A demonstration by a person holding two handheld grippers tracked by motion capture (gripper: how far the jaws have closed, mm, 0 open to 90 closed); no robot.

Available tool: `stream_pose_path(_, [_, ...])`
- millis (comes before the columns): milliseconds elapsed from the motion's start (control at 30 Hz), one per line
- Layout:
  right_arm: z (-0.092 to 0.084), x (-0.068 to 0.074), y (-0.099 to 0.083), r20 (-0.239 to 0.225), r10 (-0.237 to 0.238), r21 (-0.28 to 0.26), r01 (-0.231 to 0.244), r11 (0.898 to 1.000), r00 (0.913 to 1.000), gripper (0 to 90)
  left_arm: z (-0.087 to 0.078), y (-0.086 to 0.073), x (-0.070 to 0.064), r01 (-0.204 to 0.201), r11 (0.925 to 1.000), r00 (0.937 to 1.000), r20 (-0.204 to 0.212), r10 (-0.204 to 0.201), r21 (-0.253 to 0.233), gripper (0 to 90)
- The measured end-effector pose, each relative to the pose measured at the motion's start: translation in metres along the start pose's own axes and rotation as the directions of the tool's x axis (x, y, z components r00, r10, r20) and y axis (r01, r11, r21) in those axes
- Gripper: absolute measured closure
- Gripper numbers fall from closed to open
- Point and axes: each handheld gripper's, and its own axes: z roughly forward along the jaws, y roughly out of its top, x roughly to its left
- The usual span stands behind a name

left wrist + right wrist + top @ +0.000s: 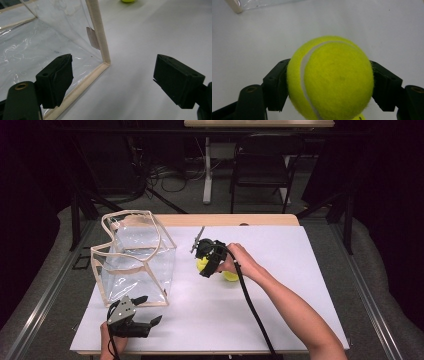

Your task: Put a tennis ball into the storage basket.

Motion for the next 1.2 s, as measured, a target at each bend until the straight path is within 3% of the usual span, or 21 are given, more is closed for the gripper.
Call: stream_pose_path(1200, [-0.025,-0.003,0.036,0.035,-0.054,-0.015,0.055,0.998,0.9979,26.3,0.001,0.000,0.001,-0.001,1.0000,1.0000,0.000,0.001,0.000,15.9])
